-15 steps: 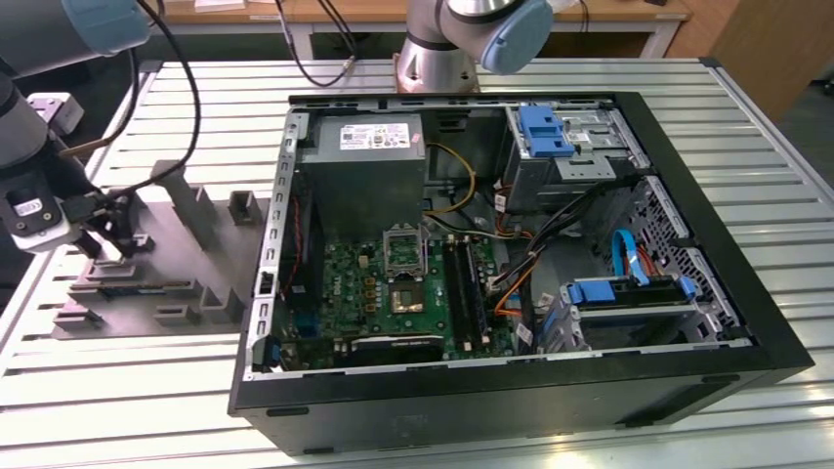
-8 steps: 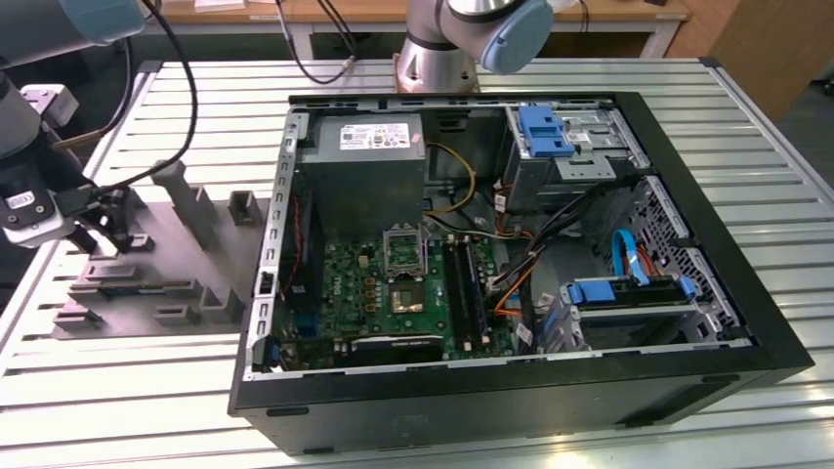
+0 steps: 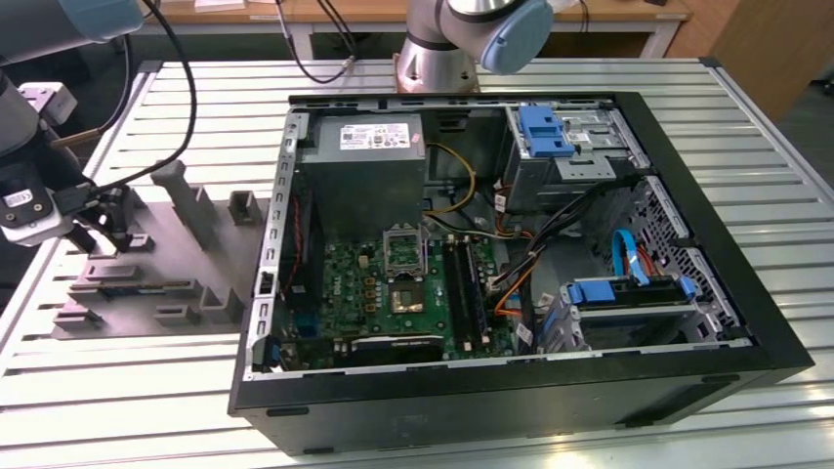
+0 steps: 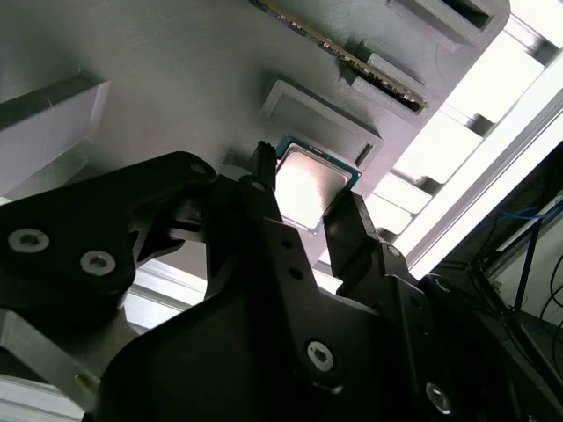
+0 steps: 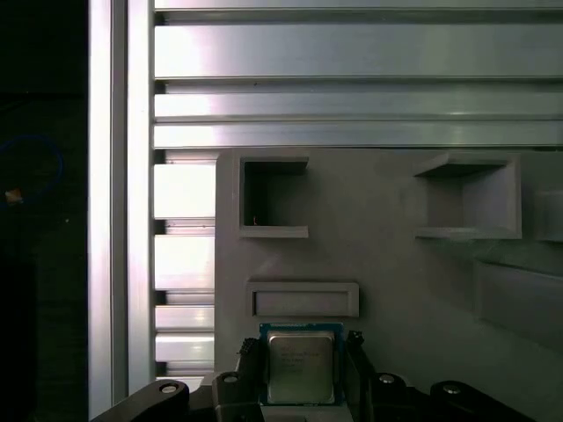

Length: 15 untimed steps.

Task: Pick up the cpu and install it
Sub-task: 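Pick up the cpu and move it towards the insertion slot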

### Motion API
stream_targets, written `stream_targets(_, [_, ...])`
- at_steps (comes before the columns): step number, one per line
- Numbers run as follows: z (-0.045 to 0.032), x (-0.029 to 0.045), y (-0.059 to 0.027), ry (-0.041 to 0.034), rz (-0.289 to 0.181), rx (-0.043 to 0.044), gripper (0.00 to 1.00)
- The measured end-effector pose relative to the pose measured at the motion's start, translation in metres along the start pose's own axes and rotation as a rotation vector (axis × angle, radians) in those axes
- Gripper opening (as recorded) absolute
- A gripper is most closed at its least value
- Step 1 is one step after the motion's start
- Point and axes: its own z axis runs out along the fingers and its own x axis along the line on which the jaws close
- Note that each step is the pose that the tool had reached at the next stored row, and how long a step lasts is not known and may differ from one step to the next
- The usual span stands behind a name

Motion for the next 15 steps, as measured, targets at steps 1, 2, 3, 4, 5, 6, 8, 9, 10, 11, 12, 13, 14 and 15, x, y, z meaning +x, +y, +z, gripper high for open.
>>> stream_targets(1, [-0.0001,0.0000,0.0000,0.0001,0.000,0.0000,0.47])
stream_targets(2, [-0.0003,0.0000,0.0000,0.0001,0.000,0.0001,0.47])
stream_targets(3, [-0.0005,0.0000,0.0000,0.0001,0.000,0.0001,0.47])
stream_targets(4, [-0.0008,0.0000,0.0000,0.0001,0.000,0.0001,0.47])
stream_targets(5, [-0.0012,0.0000,0.0000,0.0002,0.000,0.0001,0.47])
stream_targets(6, [-0.0016,0.0000,0.0000,0.0002,0.000,0.0001,0.47])
stream_targets(8, [-0.0032,0.0000,0.0001,0.0001,0.000,0.0001,0.47])
stream_targets(9, [-0.0039,0.0000,0.0001,0.0001,0.000,0.0000,0.47])
stream_targets(10, [-0.0046,0.0000,0.0001,-0.0001,0.000,0.0000,0.47])
stream_targets(11, [-0.0054,0.0000,0.0001,0.0000,0.000,0.0000,0.47])
stream_targets(12, [-0.0061,0.0000,0.0002,0.0000,0.000,0.0000,0.47])
stream_targets(13, [-0.0068,-0.0001,0.0002,0.0000,0.000,0.0000,0.47])
stream_targets(14, [-0.0075,-0.0001,0.0002,0.0000,0.000,0.0000,0.47])
stream_targets(15, [-0.0083,-0.0001,0.0002,0.0000,0.000,0.0000,0.47])
